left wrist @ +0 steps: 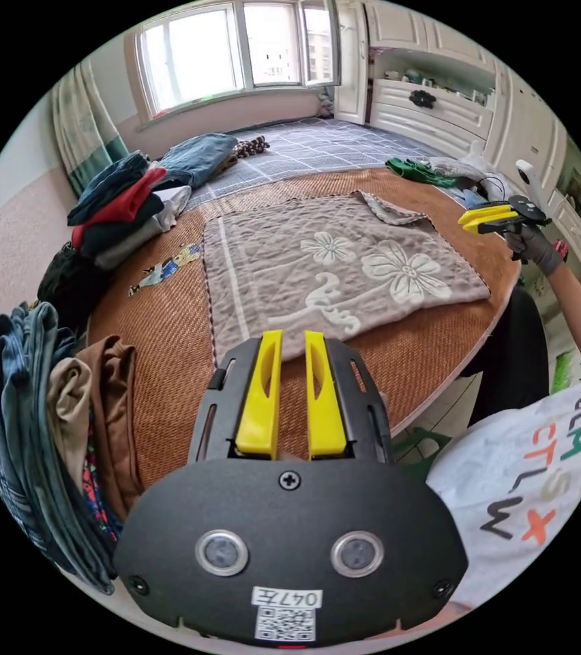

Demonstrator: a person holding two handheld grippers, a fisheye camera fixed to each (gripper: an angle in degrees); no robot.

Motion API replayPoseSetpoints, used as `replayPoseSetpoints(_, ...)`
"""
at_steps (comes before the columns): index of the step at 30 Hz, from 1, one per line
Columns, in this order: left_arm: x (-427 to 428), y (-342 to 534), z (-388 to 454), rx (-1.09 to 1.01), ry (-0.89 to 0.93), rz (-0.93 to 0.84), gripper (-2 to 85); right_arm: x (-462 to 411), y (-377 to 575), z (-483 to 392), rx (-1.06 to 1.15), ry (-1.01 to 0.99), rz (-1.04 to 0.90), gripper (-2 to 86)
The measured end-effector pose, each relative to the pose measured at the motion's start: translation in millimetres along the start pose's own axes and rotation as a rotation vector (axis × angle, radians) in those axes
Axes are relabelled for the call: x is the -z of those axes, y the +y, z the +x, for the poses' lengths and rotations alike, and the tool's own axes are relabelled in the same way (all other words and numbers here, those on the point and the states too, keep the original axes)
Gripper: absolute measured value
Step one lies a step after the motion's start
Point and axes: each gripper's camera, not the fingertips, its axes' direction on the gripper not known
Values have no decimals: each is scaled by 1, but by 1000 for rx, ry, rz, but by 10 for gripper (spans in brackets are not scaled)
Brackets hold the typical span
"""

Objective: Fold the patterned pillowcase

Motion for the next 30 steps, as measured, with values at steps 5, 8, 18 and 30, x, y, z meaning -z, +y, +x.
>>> replayPoseSetpoints(5,-64,-4,-10,108,23,-151,52,-73,-49,69,-131,-156,-149,-12)
replayPoseSetpoints(8,-79,8,-26,169,60,-142,41,-47,-22,129,-621,-3,60,-11)
replayPoseSetpoints(18,-133,60,-44,247,96,-103,35,-54,-36,88,-445,158,48,60)
replayPoseSetpoints(30,-159,139,-34,277,403,103,51,-83,-61,89,-431,122,69,-11)
